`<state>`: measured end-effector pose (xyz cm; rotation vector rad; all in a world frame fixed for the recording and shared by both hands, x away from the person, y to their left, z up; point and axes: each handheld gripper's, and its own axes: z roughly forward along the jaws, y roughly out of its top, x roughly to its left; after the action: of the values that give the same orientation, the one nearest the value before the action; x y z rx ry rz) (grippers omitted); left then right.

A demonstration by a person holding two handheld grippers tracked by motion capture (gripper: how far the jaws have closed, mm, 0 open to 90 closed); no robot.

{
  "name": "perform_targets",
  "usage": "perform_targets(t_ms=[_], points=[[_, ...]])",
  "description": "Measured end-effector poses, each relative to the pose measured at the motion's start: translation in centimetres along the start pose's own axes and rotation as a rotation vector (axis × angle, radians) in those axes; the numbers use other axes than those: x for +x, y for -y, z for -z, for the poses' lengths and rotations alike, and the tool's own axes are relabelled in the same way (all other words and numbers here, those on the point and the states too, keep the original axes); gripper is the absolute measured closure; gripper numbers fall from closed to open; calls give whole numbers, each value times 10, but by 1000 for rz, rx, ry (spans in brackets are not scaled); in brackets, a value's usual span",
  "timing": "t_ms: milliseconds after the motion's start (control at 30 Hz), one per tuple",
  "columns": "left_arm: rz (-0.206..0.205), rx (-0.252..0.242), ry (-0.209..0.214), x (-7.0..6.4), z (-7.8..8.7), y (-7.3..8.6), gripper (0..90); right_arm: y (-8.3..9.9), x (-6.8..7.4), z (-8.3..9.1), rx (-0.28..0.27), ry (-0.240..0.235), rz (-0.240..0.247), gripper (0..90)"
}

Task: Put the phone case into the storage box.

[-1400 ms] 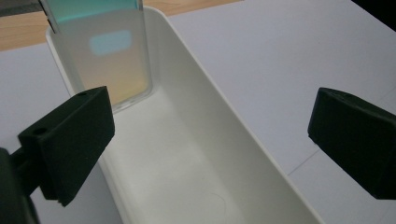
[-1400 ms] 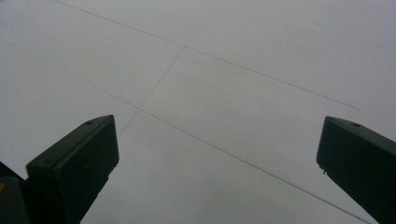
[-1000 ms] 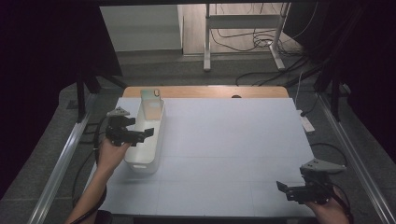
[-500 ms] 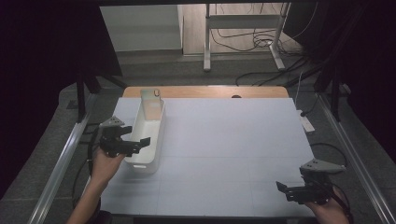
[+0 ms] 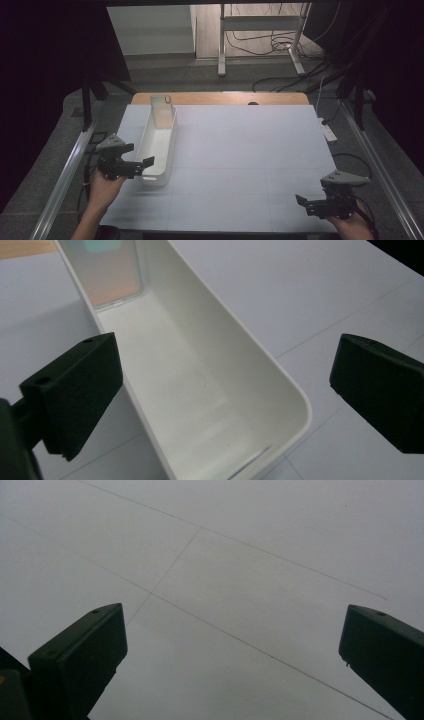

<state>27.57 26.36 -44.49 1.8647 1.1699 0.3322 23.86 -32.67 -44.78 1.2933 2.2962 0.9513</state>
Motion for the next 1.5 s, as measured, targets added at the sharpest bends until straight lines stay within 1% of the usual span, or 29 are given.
perform_targets(t_ms=[300,600,900,1000,1267,1500], points=[[12,4,-17,-5,14,17,12,0,0,0,2,-1,6,0],[12,4,-30,-10,26,29,11,0,0,0,2,2,0,0],[27,4,-40,-12,35,42,10,0,0,0,1,0,-1,0],[23,9,-51,-13,38,46,11,0,0,0,0,1,0,0],[32,13,-56,-16,45,57,11,0,0,0,3,-2,-2,0],[29,18,-69,-17,49,63,11,0,0,0,4,-2,-2,0]])
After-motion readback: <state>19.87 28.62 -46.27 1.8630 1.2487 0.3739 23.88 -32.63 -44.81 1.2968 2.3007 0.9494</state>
